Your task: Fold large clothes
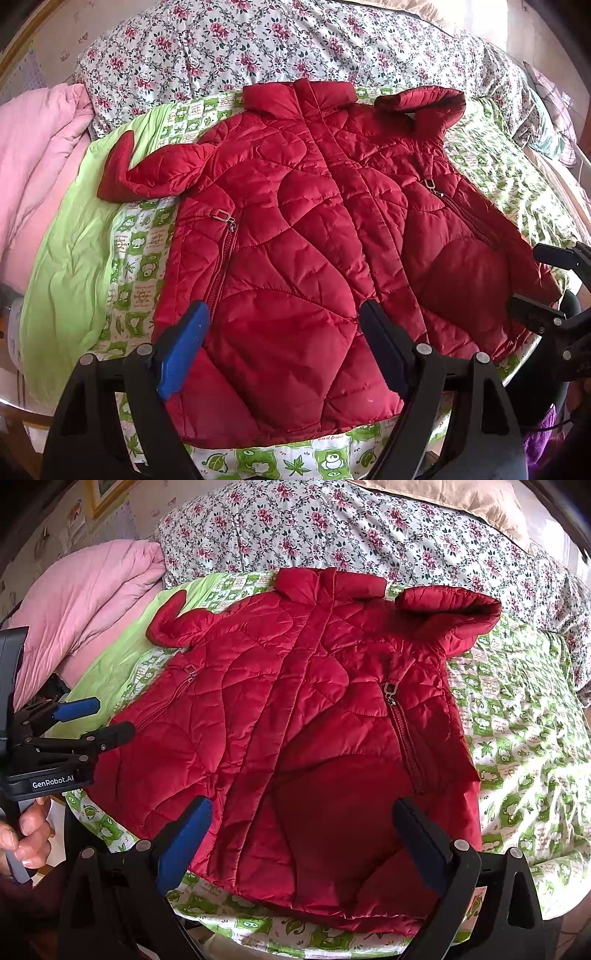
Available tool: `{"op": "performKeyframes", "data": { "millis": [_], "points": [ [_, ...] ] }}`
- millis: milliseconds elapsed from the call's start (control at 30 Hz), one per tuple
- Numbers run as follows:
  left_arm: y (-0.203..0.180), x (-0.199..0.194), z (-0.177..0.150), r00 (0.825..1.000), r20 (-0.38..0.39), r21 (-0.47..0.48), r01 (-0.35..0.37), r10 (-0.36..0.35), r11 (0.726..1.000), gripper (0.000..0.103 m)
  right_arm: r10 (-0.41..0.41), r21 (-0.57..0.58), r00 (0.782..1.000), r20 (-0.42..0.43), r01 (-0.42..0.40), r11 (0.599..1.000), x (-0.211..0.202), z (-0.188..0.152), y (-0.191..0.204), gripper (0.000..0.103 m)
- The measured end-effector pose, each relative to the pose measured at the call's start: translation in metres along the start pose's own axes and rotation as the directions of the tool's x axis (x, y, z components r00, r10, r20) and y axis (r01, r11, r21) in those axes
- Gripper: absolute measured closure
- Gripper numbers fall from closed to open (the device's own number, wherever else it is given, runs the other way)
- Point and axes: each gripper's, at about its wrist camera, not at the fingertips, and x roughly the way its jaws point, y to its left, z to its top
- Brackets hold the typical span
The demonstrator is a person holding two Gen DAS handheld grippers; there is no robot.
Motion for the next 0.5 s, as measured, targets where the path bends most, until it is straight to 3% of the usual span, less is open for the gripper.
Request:
{"op": "performKeyframes", "data": {
  "millis": [500],
  "points": [
    [0.004, 0.008, 0.0007, 0.998, 0.035, -0.035, 0.051, -0.05, 0.998, 0.019, 0.005, -0.006, 1.0, -0.002, -0.005, 1.0, 0.0026, 0.0044, 0.0026, 0.004]
  ]
}}
